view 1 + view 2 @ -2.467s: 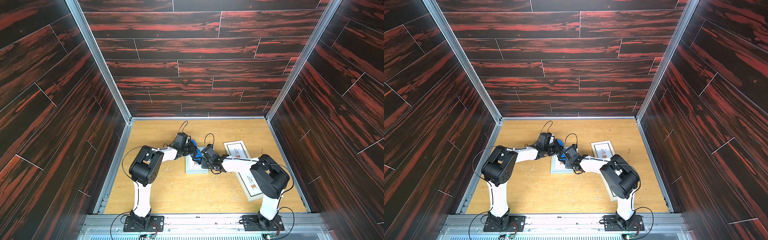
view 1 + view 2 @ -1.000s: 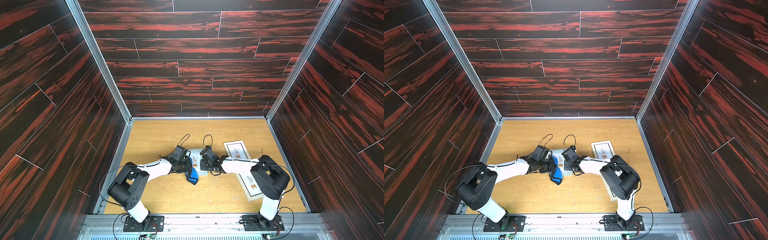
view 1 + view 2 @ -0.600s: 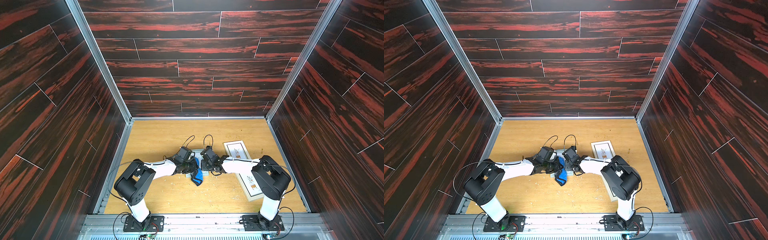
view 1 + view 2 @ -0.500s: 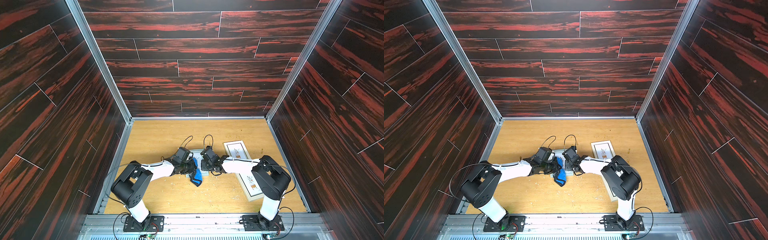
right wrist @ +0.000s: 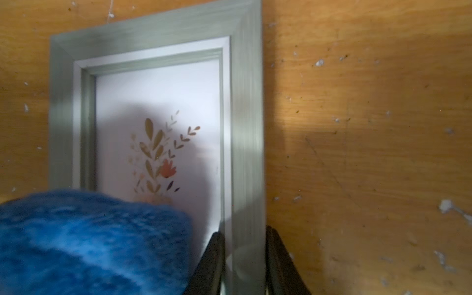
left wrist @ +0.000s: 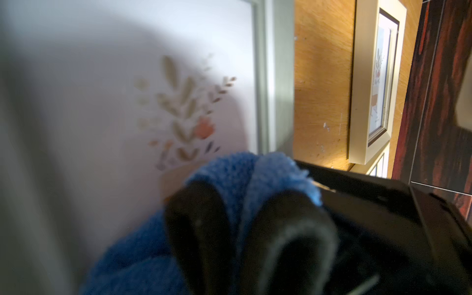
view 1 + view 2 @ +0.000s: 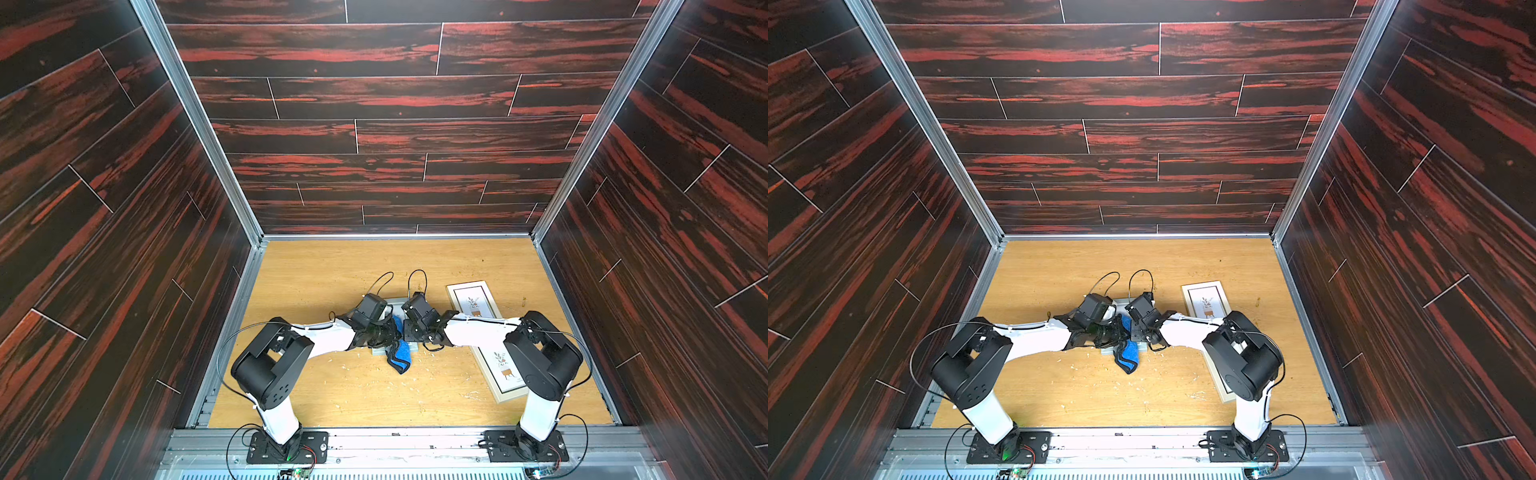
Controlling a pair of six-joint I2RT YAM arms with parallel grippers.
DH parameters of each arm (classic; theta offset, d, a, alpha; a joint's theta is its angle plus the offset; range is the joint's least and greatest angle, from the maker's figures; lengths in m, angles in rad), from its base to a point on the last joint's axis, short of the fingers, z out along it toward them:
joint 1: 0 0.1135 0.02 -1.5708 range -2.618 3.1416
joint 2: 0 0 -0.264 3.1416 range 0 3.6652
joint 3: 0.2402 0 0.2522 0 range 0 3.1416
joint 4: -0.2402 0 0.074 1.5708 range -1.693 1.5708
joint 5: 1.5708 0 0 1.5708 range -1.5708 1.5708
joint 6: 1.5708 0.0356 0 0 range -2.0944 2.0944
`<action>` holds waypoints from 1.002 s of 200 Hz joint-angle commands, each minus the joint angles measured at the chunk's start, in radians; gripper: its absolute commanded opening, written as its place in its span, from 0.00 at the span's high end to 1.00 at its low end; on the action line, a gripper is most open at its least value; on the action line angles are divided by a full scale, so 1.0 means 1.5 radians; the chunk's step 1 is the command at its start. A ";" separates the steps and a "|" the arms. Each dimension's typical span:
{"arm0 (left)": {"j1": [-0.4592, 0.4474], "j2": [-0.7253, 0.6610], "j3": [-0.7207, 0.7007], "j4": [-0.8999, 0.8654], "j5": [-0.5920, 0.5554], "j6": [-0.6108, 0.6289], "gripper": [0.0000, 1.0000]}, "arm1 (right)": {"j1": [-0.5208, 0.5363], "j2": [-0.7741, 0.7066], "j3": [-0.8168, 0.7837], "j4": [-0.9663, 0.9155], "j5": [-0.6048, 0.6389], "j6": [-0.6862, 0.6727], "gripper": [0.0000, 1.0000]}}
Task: Wipe the picture frame with a cloth
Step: Wipe the dirt from the picture frame.
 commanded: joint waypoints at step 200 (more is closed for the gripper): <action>0.047 0.015 0.143 -0.287 -0.196 0.092 1.00 | -0.015 0.001 -0.012 -0.016 0.026 0.013 0.92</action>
